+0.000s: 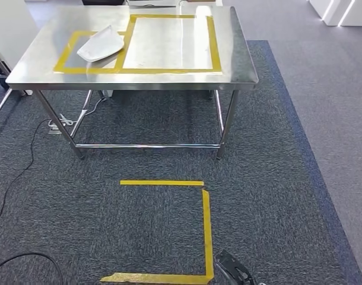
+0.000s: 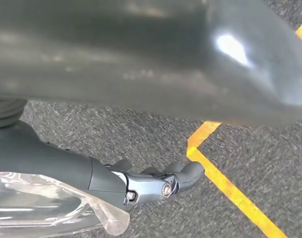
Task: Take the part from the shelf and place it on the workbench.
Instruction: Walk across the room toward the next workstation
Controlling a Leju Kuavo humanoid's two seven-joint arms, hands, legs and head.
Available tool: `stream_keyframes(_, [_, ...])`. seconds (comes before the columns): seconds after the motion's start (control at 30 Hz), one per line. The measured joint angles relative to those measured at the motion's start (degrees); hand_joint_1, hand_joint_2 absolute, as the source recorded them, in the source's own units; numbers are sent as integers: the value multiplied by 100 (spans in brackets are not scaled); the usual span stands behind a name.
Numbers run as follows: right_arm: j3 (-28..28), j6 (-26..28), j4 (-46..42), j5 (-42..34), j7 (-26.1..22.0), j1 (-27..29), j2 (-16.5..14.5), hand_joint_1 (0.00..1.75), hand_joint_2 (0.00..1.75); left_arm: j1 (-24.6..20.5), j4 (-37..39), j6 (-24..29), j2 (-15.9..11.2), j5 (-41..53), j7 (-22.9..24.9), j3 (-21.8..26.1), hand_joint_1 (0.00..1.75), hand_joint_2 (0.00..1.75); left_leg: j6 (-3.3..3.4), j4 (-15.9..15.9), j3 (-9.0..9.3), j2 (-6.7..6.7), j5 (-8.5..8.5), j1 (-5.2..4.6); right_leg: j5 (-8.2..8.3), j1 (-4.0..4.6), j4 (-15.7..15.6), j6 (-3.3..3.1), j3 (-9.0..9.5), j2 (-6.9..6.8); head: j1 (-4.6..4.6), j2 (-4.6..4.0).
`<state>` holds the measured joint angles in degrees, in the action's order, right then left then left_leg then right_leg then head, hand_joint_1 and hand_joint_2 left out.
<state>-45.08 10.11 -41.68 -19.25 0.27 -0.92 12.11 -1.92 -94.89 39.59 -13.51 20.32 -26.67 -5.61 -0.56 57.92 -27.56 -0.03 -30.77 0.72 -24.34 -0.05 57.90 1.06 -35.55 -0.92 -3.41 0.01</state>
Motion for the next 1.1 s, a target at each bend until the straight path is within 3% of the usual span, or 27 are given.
stream_keyframes(0.07, [-2,4,1,-4,4,4,0,0,0,-7,-7,-1,1,-7,26,-2,0,0,98,-32,-103,15,92,-15,68,-20,-6,74,-62,11,7,-1])
stream_keyframes(0.1, [-7,4,0,-5,8,11,0,0,0,-13,-8,-1,2,-13,37,-2,0,0,152,-38,-181,26,169,-13,-43,-31,59,106,-125,26,2,-1])
stream_keyframes(0.17, [-17,8,-1,-7,11,18,0,0,0,-20,-11,-1,6,-33,45,-3,0,0,231,-52,-375,45,339,-3,-583,-48,498,151,-304,60,-9,-1])
stream_keyframes(0.2, [-22,13,-1,-9,12,19,0,0,0,-18,-13,-1,8,-47,45,-3,0,0,249,-50,-483,45,420,-8,-896,-50,855,167,-390,68,-19,-1])
stream_keyframes(0.23, [-23,17,0,-13,13,15,0,0,0,-16,-13,-1,11,-62,43,-4,0,0,253,-48,-587,45,502,-15,-1097,-50,1216,175,-444,72,-21,-1])
stream_keyframes(0.27, [-24,22,0,-16,13,11,0,0,0,-15,-13,-1,13,-82,41,-5,0,0,251,-44,-697,45,587,-21,-1144,-49,1499,177,-440,74,-22,-1])
stream_keyframes(0.3, [-26,22,0,-22,13,7,0,0,0,-15,-13,-1,15,-98,38,-7,0,0,244,-41,-805,45,664,-26,-1042,-48,1632,171,-366,75,-22,-1])
stream_keyframes(0.37, [-32,23,0,-34,13,1,1,0,0,-13,-13,-2,16,-127,36,-9,0,0,218,-36,-1001,45,813,-33,-666,-44,1390,134,34,78,-22,-1])
stream_keyframes(0.4, [-33,24,-1,-39,13,-6,4,0,0,-11,-14,-3,16,-133,36,-10,0,0,196,-31,-1070,44,877,-37,-620,-31,1019,100,377,78,-22,0])
stream_keyframes(0.47, [-32,30,-4,-47,7,-29,12,0,0,-7,-25,-3,15,-153,35,-13,0,0,142,-5,-1147,48,1005,-49,-833,-4,100,27,1057,75,-20,0])
stream_keyframes(0.5, [-31,37,-6,-50,0,-36,15,0,0,-5,-31,-3,14,-162,34,-16,0,0,109,-3,-1164,54,1069,-48,-958,14,-207,-5,1252,77,-22,0])
stream_keyframes(0.57, [-32,49,-7,-57,-16,-24,15,0,0,4,-38,-3,10,-178,29,-26,0,0,35,-27,-1188,61,1182,-28,-962,22,-365,-75,1276,74,-20,0])
stream_keyframes(0.6, [-34,51,-7,-59,-25,-10,15,0,0,11,-38,-3,5,-181,26,-31,0,0,-2,-2,-1208,59,1136,-16,-906,19,-362,-118,1233,65,-18,0])
stream_keyframes(0.63, [-38,51,-7,-61,-28,1,15,0,0,17,-39,-3,-2,-186,22,-36,0,0,-35,129,-1250,53,981,-8,-846,12,-365,-164,1191,53,-5,0])
stream_keyframes(0.73, [-49,49,-7,-62,-31,7,15,0,0,26,-37,-5,-15,-193,24,-49,0,0,-102,1127,-1487,46,238,1,-697,11,-349,-234,1027,26,15,-1])
stream_keyframes(0.77, [-51,49,-7,-63,-31,7,15,0,0,27,-37,-7,-15,-194,27,-52,0,0,-112,1423,-1525,47,137,1,-657,14,-334,-233,968,23,14,-1])
stream_keyframes(0.8, [-52,48,-7,-65,-31,8,15,0,0,27,-38,-8,-15,-194,31,-56,0,0,-114,1543,-1483,46,140,1,-622,16,-314,-226,922,23,14,-1])
stream_keyframes(0.83, [-55,47,-7,-68,-31,8,14,0,0,23,-39,-10,-16,-193,36,-58,0,0,-105,1428,-1333,46,228,0,-594,17,-288,-214,880,24,14,-1])
stream_keyframes(0.87, [-58,46,-7,-71,-31,7,14,0,0,17,-42,-11,-17,-192,44,-60,0,0,-85,1108,-1084,45,357,-2,-574,18,-259,-201,848,25,15,-1])
stream_keyframes(0.93, [-64,46,-10,-75,-31,1,11,0,0,-3,-55,-14,-23,-187,71,-66,0,0,-17,372,-589,43,459,-20,-548,23,-204,-167,773,24,12,-1])
stream_keyframes(0.97, [-67,46,-11,-75,-30,-4,10,0,0,-11,-63,-14,-29,-186,84,-69,0,0,14,142,-457,42,458,-33,-537,27,-183,-143,741,22,12,-1])
stream_keyframes(1.03, [-71,46,-14,-78,-29,-10,10,0,0,-28,-78,-14,-40,-184,95,-75,0,0,54,-15,-423,43,421,-50,-519,39,-159,-110,683,18,8,-1])
stream_keyframes(1.1, [-78,46,-15,-81,-28,-14,10,0,0,-43,-92,-15,-45,-180,98,-80,0,0,61,-60,-440,44,416,-47,-510,45,-155,-138,634,16,1,-1])
